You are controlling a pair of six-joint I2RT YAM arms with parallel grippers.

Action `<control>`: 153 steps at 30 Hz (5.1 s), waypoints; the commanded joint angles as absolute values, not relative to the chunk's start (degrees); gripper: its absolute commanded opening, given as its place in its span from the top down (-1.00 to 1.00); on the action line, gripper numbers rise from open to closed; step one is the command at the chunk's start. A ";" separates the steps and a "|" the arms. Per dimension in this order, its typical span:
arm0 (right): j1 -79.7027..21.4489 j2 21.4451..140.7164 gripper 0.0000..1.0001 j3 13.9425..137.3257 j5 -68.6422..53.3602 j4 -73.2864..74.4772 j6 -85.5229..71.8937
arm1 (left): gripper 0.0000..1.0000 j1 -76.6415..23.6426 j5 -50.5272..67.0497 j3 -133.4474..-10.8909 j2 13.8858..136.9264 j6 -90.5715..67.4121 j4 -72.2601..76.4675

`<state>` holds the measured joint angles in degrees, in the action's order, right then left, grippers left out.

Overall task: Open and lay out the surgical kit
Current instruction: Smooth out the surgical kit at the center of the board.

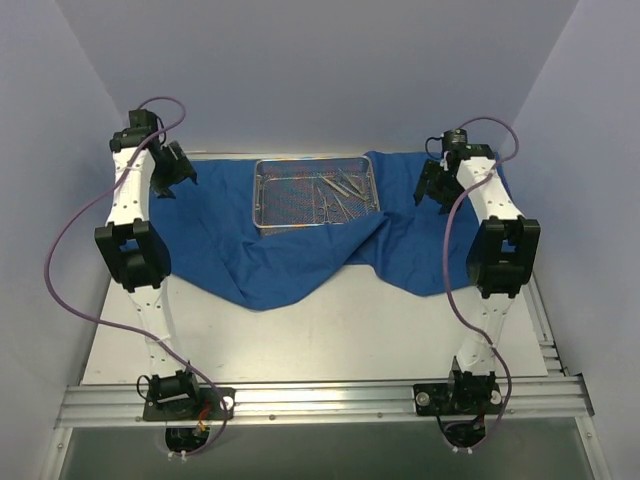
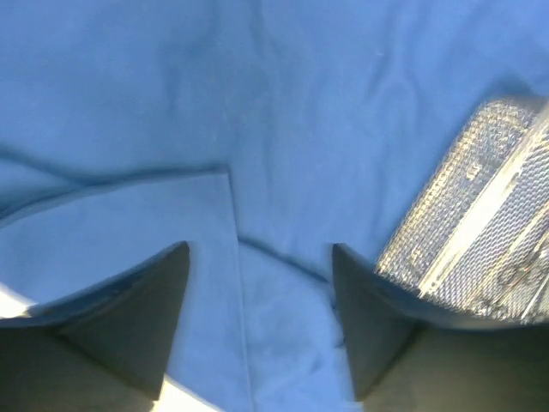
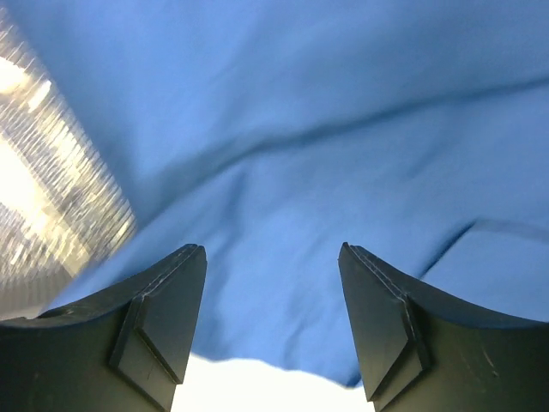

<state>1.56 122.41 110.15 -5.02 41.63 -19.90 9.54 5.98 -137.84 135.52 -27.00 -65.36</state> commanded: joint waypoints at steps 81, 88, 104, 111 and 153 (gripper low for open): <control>-4.22 105.99 -0.36 87.89 -16.87 33.40 -22.50 | 0.95 8.59 -17.84 -92.23 102.42 -32.24 -72.16; -7.12 106.96 -0.36 86.84 -18.28 34.45 -23.55 | 0.94 29.65 -14.51 -69.36 79.38 -32.88 -71.98; -1.41 104.51 -0.46 85.61 -4.58 44.64 -22.15 | -0.68 31.22 6.14 -72.34 79.80 -22.16 -59.96; 6.59 103.80 -0.43 81.74 2.90 45.09 -20.30 | -0.51 16.01 11.95 -77.06 89.46 -26.01 -51.86; 27.75 82.11 1.00 65.31 20.37 54.22 -31.01 | -0.44 12.22 18.63 -91.32 114.52 -26.72 -54.93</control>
<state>22.09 92.16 65.63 12.88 45.80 -26.98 12.10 16.75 -90.43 114.93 -26.20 -54.63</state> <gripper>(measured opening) 0.024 0.721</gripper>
